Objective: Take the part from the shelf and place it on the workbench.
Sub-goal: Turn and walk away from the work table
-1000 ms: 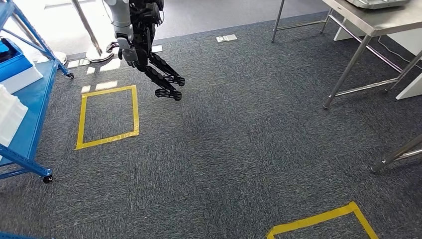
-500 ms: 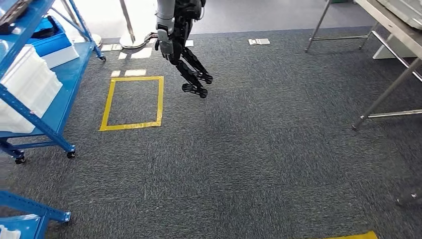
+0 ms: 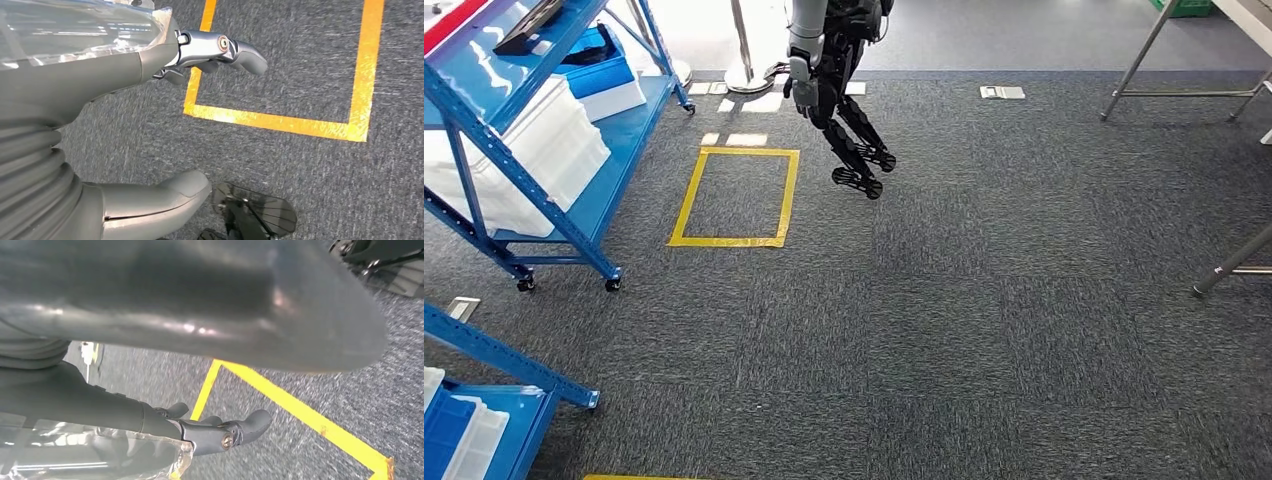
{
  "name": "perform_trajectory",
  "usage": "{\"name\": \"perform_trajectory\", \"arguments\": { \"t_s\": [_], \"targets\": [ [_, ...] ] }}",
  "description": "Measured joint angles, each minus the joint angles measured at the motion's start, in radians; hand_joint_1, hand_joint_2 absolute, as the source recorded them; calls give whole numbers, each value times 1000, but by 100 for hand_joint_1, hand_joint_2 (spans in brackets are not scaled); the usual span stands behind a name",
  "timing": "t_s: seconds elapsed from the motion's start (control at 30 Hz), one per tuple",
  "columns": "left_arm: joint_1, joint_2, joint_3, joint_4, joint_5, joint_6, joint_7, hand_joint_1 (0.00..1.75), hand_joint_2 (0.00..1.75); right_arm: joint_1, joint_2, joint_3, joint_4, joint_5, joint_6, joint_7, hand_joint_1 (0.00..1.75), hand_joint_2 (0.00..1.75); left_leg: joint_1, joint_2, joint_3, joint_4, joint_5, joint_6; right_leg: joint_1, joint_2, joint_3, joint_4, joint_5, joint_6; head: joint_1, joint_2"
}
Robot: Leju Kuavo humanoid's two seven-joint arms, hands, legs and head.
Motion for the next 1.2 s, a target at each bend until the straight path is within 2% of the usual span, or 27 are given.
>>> {"name": "perform_trajectory", "arguments": {
  "t_s": [0.03,0.07,0.1,0.13,0.2,0.27,0.33,0.37,0.43,0.47,0.5,0.53,0.57,0.6,0.67,0.7,0.73,0.77,0.83,0.87,0.93,1.0,1.03,1.07,1.1,1.13,1.2],
  "targets": [
    [0,0,0,0,-1,0,0,0,175,1,-1,1,0,0,0,0,0,0,2,4,-26,51,-17,-1,2,-12,0,0,-1,-2,0,0],
    [1,-1,0,0,-2,-1,1,0,175,1,-2,2,0,0,0,0,0,0,3,6,-39,74,-17,-1,5,-24,-1,0,-2,-3,0,0],
    [2,-1,0,0,-3,-2,1,0,175,0,-2,3,0,0,0,0,0,0,4,9,-28,53,3,2,6,-34,0,0,-4,-5,0,0],
    [2,-1,0,0,-3,-3,2,0,175,-1,-2,4,0,1,0,0,0,0,3,17,1,-3,34,7,8,-44,2,0,-5,-6,0,0],
    [0,0,0,0,-4,-3,2,0,175,-3,0,8,0,1,0,0,0,0,-6,57,73,-139,87,22,13,-62,6,0,-9,-4,0,0],
    [-4,1,0,0,-4,-3,3,0,175,-3,1,9,0,1,0,0,0,0,-18,79,102,-198,97,32,16,-78,9,0,-14,3,1,0],
    [-5,3,0,0,-4,-2,3,0,175,-5,2,12,0,1,0,-1,0,0,-21,59,104,-207,99,37,18,-95,12,-3,-18,11,0,0],
    [-3,3,0,0,-2,-2,3,0,175,-6,1,14,0,1,0,-2,0,0,-20,49,109,-216,103,40,18,-89,12,4,-23,15,1,0],
    [-4,2,0,0,1,-1,3,0,175,-6,1,17,0,1,0,-3,0,0,-12,28,119,-233,115,50,17,-47,-14,66,-56,15,4,0],
    [-5,1,0,0,1,-1,3,0,175,-5,0,18,0,1,0,-3,0,0,-10,17,120,-237,118,53,13,-19,-42,128,-82,12,6,0],
    [-7,1,0,0,1,-1,2,0,175,-3,0,19,0,1,0,-3,0,0,-9,4,120,-237,119,55,11,-3,-77,195,-108,10,6,0],
    [-7,1,0,0,1,-3,2,0,175,-1,-1,19,0,1,0,-3,0,0,-8,-9,119,-237,119,55,8,5,-108,252,-124,12,8,0],
    [-6,0,0,0,1,-4,2,0,175,1,-2,19,0,1,0,-3,0,0,-7,-23,120,-236,119,54,5,7,-127,280,-127,18,7,0],
    [-5,0,0,0,1,-5,1,0,175,2,-2,19,0,1,0,-3,0,0,-6,-36,121,-235,118,53,2,9,-128,271,-113,28,7,0],
    [-4,0,0,0,1,-6,1,0,175,3,-4,21,0,1,0,-3,0,0,-1,-63,122,-230,116,45,-9,28,-81,149,-50,55,8,0],
    [-4,0,0,0,1,-6,1,0,175,3,-4,23,0,1,0,-3,0,0,-2,-75,120,-223,112,38,-13,46,-54,83,-22,62,10,0],
    [-4,0,0,0,1,-6,1,0,175,2,-5,25,0,1,0,-3,0,0,-2,-85,117,-217,108,31,-15,59,-35,35,-2,61,10,0],
    [-4,1,0,0,1,-6,1,0,175,1,-5,27,0,1,0,-3,0,0,-3,-93,113,-213,106,24,-15,69,-26,14,5,54,10,0],
    [-1,1,0,0,1,-6,1,0,175,-1,-5,28,0,1,0,-3,0,0,-1,-104,108,-211,106,15,-12,56,-23,11,9,32,8,0],
    [1,2,0,0,1,-6,1,0,175,-2,-5,29,0,1,0,-3,0,0,1,-99,106,-208,104,12,-13,48,-20,10,11,25,7,0],
    [3,3,0,0,1,-6,1,0,175,-2,-5,31,0,1,-1,-3,0,0,4,-57,82,-158,72,5,-13,29,-20,8,14,12,3,0],
    [1,2,0,0,2,-6,1,0,175,2,-5,32,0,1,-2,-3,0,0,4,-9,23,-37,6,-1,-6,6,-20,7,12,3,-2,0],
    [0,1,0,0,3,-6,0,0,175,3,-6,32,0,1,-4,-3,0,0,5,1,-9,24,-19,-3,-3,-7,-21,8,10,1,-2,0],
    [1,0,0,0,4,-6,0,0,175,4,-7,32,0,1,-6,-3,0,0,6,5,-29,63,-28,-3,0,-20,-21,8,9,-1,-2,0],
    [2,0,0,0,5,-6,0,0,175,4,-7,32,0,1,-9,-3,0,0,5,8,-32,68,-20,-1,2,-31,-21,8,8,-2,-2,0],
    [3,0,1,0,6,-6,0,0,175,3,-7,32,0,1,-12,-3,0,0,5,12,-12,30,6,2,3,-42,-19,8,7,-3,-2,0],
    [2,0,1,0,7,-5,0,0,175,1,-7,32,0,1,-22,-5,0,0,-1,43,60,-102,64,14,7,-60,-15,8,3,-4,-2,0]
  ]
}}
